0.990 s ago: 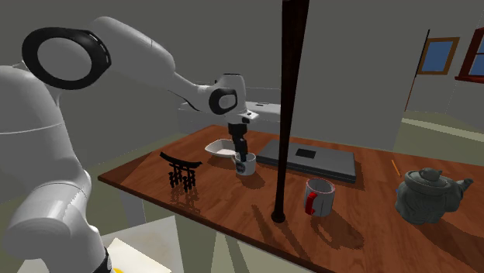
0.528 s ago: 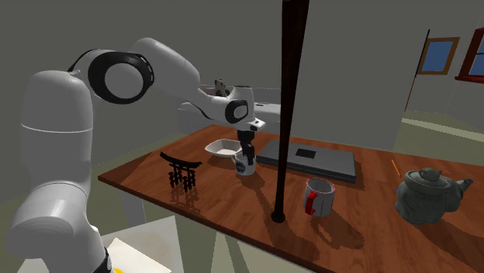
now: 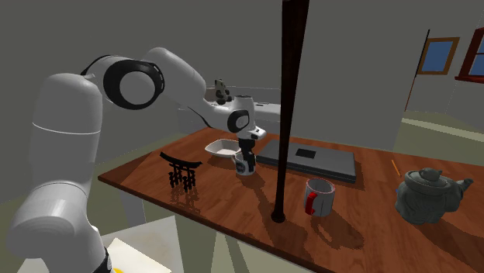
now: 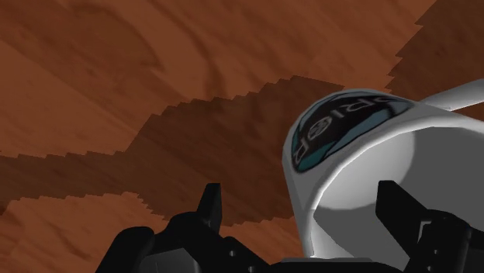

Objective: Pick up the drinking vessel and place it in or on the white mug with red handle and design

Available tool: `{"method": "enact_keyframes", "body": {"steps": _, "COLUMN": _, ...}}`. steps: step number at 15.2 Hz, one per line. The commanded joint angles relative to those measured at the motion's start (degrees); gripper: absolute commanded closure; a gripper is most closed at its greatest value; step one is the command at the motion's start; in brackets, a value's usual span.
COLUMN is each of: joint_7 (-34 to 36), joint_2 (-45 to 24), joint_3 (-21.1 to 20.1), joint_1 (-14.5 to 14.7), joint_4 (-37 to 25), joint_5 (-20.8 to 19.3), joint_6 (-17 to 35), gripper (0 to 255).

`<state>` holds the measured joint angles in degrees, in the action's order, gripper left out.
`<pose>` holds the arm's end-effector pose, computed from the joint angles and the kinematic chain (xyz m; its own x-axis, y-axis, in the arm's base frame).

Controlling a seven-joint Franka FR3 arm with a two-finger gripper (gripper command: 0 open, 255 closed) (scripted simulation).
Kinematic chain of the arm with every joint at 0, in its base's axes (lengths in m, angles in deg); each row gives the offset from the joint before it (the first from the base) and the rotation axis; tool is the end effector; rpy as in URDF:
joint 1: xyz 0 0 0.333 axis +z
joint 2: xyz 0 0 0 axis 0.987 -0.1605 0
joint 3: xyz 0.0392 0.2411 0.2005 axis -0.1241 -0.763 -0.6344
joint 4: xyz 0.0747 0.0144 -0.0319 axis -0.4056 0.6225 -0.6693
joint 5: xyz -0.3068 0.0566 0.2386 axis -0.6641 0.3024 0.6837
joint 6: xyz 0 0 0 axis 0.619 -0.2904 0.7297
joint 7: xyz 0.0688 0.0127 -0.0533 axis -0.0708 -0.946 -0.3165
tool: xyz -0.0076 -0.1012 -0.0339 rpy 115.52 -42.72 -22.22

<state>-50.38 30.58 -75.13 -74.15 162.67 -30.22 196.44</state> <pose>0.5947 0.2243 0.3368 0.9811 -0.1701 0.0918 -0.1658 -0.9848 -0.0526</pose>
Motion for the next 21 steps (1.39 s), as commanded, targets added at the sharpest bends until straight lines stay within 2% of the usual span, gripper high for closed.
{"method": "enact_keyframes", "body": {"steps": 1, "joint_7": 0.05, "joint_2": -0.21, "joint_3": 0.03, "joint_1": 0.03, "joint_4": -0.05, "joint_5": -0.08, "joint_6": 0.18, "gripper": 0}}
{"method": "enact_keyframes", "body": {"steps": 6, "joint_7": 0.05, "joint_2": -0.20, "joint_3": 0.03, "joint_1": 0.03, "joint_4": -0.04, "joint_5": -0.08, "joint_6": 0.18, "gripper": 0}}
{"method": "enact_keyframes", "body": {"steps": 7, "joint_7": 0.05, "joint_2": -0.20, "joint_3": 0.03, "joint_1": 0.03, "joint_4": -0.04, "joint_5": -0.08, "joint_6": 0.18, "gripper": 255}}
{"method": "enact_keyframes", "body": {"steps": 16, "joint_7": 0.05, "joint_2": -0.21, "joint_3": 0.03, "joint_1": 0.03, "joint_4": -0.05, "joint_5": -0.08, "joint_6": 0.18, "gripper": 255}}
{"method": "enact_keyframes", "body": {"steps": 21, "joint_7": -0.49, "joint_2": 1.75, "joint_3": -0.32, "joint_1": -0.22, "joint_4": -1.37, "joint_5": 0.74, "joint_6": -3.03, "gripper": 255}}
